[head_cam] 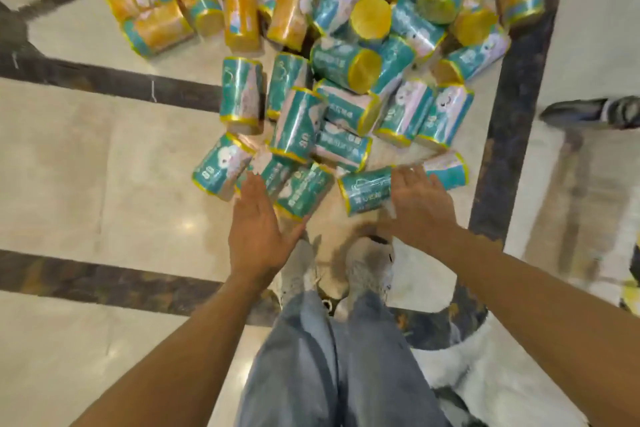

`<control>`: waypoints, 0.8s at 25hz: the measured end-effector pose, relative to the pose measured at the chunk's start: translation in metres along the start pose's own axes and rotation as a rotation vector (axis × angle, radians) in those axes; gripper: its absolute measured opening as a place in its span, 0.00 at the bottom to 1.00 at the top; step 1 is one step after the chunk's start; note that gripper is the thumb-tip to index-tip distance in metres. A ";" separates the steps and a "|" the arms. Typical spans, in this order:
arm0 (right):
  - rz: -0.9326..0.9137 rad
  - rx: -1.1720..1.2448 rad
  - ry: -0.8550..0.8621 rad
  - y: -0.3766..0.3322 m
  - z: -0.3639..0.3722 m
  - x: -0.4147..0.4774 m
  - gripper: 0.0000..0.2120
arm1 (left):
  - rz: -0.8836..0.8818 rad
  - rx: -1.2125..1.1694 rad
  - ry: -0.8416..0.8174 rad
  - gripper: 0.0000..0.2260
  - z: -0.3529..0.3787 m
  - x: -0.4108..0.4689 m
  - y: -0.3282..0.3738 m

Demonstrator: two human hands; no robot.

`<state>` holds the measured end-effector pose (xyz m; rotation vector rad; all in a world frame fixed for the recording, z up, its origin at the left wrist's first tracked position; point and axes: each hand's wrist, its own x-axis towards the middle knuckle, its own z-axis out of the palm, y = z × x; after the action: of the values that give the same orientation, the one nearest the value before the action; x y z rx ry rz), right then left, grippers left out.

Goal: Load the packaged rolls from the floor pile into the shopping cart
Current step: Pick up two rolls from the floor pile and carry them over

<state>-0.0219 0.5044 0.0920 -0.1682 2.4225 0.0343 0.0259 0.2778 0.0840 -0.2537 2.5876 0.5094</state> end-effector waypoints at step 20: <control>-0.086 0.061 0.003 -0.012 0.081 0.062 0.37 | 0.079 0.053 -0.112 0.41 0.090 0.058 -0.001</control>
<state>-0.0141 0.4907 -0.0090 -0.2438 2.4138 -0.0790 0.0142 0.3079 -0.0186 -0.1024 2.5052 0.4690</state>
